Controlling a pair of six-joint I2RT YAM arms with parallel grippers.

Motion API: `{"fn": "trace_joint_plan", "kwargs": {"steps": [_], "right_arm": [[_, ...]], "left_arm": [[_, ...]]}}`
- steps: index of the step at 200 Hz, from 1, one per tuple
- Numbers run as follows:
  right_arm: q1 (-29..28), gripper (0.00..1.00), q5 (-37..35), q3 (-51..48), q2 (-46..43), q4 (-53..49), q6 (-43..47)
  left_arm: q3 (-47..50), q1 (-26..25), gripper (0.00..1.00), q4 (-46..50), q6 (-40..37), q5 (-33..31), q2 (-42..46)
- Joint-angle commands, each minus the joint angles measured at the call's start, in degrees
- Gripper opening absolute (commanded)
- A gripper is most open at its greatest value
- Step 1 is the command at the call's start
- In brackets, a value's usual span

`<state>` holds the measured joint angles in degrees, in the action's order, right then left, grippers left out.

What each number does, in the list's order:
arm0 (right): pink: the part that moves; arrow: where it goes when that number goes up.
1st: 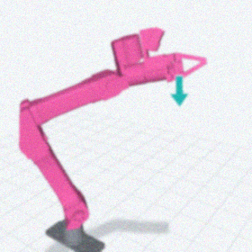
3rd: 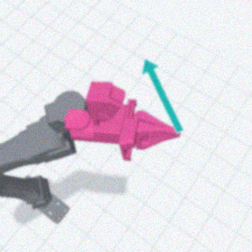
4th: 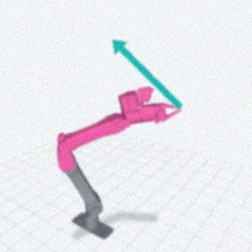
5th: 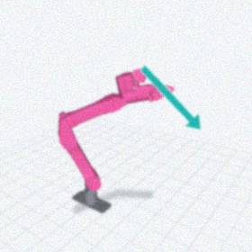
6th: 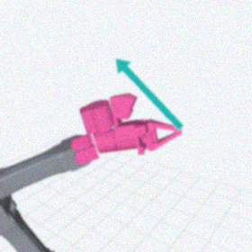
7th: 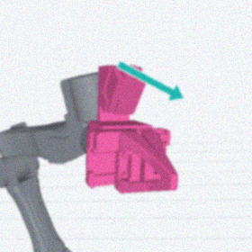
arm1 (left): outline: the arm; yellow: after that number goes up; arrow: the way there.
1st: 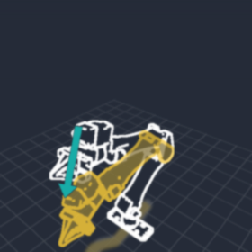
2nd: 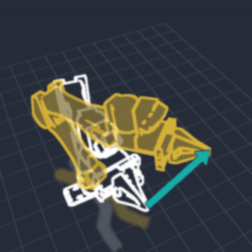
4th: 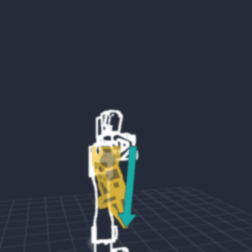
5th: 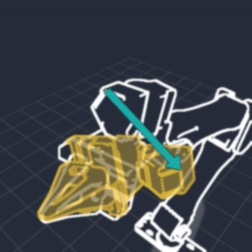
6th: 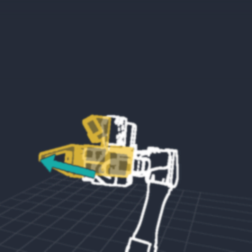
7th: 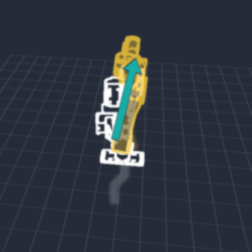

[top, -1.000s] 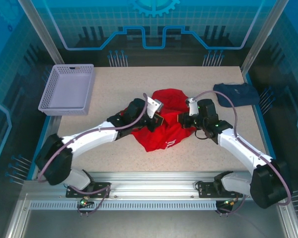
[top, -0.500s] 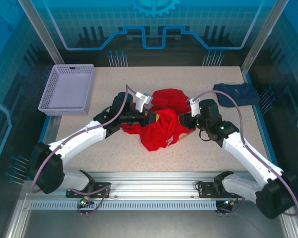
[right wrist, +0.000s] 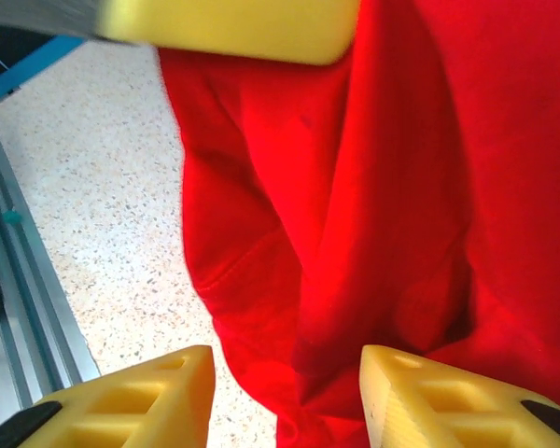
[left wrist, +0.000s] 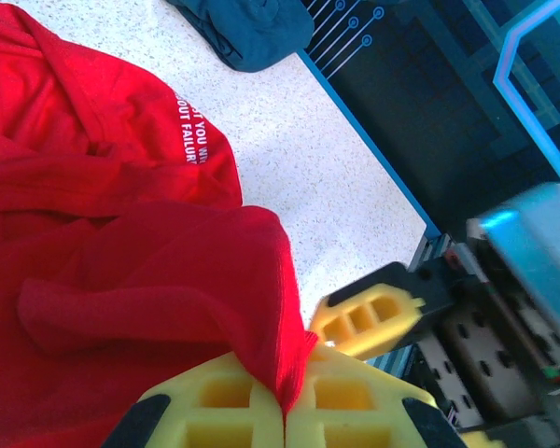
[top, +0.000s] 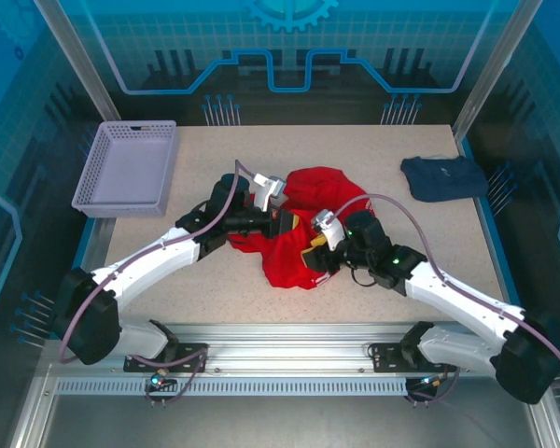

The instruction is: Fold the inside-out t-shirt

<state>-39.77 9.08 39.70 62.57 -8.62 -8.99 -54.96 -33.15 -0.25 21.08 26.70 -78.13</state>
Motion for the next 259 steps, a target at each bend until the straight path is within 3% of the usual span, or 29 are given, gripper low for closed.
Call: {"fn": "trace_joint_plan", "kwargs": {"steps": [1, 39, 64, 81, 123, 145, 176, 201, 226, 259], "right_arm": [[-0.55, 0.45, -2.7, 1.72, 2.73, 2.11, -1.52], [-0.47, 0.39, -2.59, 3.31, 6.72, 2.88, -2.06], [0.08, 0.12, -1.81, 3.89, 5.73, 2.38, -1.88], [1.82, 0.0, 0.62, 3.77, 2.63, 0.82, -1.68], [7.43, 0.0, 16.87, 3.14, -3.84, 1.27, -3.02], [9.62, 0.0, 22.1, 3.1, -4.69, 5.78, -6.99], [13.08, 0.0, 25.93, 3.62, -3.73, 10.95, -12.53], [14.54, 0.0, 27.95, 3.45, -1.98, 14.68, -15.6], [15.26, 0.0, 28.27, 4.38, -1.13, 13.81, -14.53], [17.82, 0.0, 30.07, 5.8, -1.69, 12.25, -14.11]], "left_arm": [[0.53, 0.36, 0.0, -0.45, 0.28, 1.07, 2.34], [0.92, 0.42, 0.0, -0.54, -0.06, 0.85, 2.98], [1.33, 0.73, 0.0, -0.48, -0.28, 0.14, 3.07], [1.67, 1.13, 0.0, -0.45, -0.31, -1.44, 3.07], [0.8, 1.64, 0.02, 1.93, -1.38, -13.27, 1.28], [-0.43, 1.6, 0.1, 3.29, -1.95, -18.47, -0.66], [1.47, 1.6, 0.37, 5.45, -1.7, -25.16, 1.73], [8.5, 0.66, 0.51, 0.67, -0.93, -22.49, 8.23], [14.42, -1.86, 0.54, -4.92, -0.15, -14.59, 11.76], [14.59, -4.56, 0.55, -9.31, 0.99, -7.17, 6.48]]}}
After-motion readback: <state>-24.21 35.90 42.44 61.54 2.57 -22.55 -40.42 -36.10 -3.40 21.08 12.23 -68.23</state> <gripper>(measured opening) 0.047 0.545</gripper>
